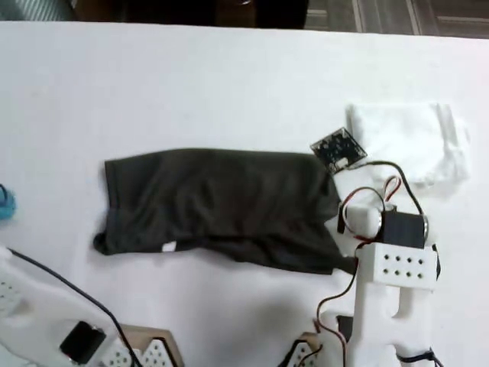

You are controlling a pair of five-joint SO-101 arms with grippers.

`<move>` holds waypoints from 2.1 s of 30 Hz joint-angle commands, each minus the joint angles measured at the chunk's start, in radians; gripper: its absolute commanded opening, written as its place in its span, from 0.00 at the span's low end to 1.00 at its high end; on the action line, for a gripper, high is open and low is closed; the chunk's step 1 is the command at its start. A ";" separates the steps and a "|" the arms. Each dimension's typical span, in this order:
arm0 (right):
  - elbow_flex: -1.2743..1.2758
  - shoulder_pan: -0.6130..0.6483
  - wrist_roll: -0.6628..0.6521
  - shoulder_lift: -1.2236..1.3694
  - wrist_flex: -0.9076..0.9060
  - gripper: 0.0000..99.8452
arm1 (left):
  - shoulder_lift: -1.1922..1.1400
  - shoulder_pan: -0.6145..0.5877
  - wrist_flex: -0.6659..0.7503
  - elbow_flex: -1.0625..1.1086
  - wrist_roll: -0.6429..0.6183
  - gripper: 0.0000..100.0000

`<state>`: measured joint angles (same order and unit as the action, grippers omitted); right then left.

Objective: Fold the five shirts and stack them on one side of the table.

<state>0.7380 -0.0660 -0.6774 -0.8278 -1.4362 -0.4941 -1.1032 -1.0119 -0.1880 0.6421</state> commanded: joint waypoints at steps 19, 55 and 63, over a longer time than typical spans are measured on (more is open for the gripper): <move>-0.040 0.024 0.226 -0.015 0.232 0.02 | 0.003 0.643 -0.772 -0.401 -0.247 0.03; -0.382 0.203 0.224 1.001 0.591 0.02 | -0.470 0.680 -0.470 -0.694 -0.293 0.03; -0.393 0.209 0.227 0.874 0.498 0.02 | -0.546 0.701 -0.733 -0.990 -0.293 0.03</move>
<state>0.3544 0.1458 -0.4580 0.1726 -0.9252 -1.0541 -0.4020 -1.6517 -1.0564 0.3445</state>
